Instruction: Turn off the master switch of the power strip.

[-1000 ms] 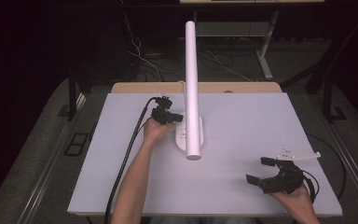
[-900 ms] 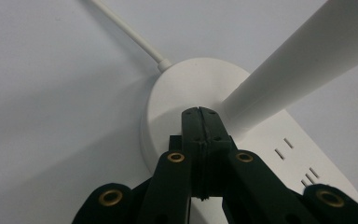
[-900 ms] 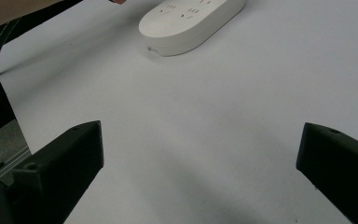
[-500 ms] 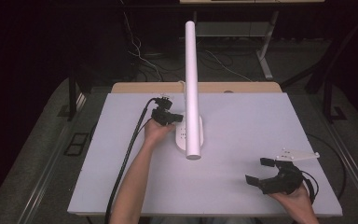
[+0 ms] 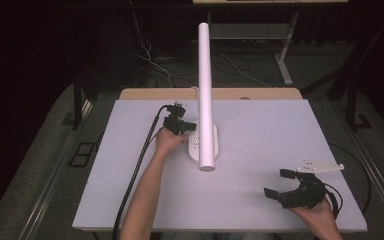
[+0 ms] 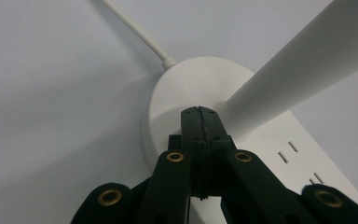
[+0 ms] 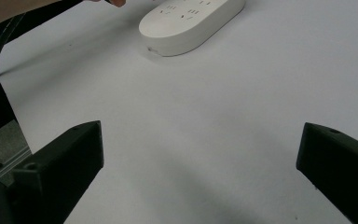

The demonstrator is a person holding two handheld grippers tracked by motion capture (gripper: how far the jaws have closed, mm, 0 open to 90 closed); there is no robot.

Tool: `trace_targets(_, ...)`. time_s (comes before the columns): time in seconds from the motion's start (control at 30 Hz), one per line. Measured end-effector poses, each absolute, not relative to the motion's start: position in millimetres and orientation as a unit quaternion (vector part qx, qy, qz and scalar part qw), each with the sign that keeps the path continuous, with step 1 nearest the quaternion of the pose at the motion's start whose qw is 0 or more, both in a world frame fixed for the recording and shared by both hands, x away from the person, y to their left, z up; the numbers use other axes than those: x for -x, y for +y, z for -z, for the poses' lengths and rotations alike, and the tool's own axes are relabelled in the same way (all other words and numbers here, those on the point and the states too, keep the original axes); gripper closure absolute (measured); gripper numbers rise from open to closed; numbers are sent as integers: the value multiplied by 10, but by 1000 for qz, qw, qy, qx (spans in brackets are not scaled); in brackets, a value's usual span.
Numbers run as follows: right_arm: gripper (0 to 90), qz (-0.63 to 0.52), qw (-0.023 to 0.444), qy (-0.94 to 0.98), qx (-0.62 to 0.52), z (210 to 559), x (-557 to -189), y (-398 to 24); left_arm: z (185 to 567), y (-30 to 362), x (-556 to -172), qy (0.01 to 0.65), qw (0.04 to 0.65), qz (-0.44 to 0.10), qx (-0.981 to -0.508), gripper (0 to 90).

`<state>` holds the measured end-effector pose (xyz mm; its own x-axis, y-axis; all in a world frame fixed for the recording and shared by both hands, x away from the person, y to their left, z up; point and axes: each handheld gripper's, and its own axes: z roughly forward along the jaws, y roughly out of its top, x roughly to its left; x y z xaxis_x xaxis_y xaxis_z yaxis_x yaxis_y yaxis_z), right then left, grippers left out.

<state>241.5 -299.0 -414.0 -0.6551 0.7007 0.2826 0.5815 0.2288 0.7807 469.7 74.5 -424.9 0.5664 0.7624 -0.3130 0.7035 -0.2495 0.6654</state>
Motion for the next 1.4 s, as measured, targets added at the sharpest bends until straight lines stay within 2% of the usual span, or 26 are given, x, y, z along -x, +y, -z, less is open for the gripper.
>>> trace_targets(0.17,0,-466,63,781,-411,4139,-2415,-2993,4227,723,-4678,464,389,-48,-794,900)
trace_targets(0.3,0,-467,62,781,-410,4145,-2425,-2984,4247,822,-4690,477,419,-9,-773,900)
trace_targets(0.43,0,-465,63,783,-408,4155,-2434,-2962,4275,892,-4652,480,437,-4,-761,900)
trace_targets(1.13,0,-466,65,783,-405,4153,-2438,-2959,3895,1110,-4468,424,460,-49,-778,892)
trace_targets(1.4,0,-467,65,783,-406,4148,-2440,-2962,3842,1239,-4320,423,472,-50,-772,837)
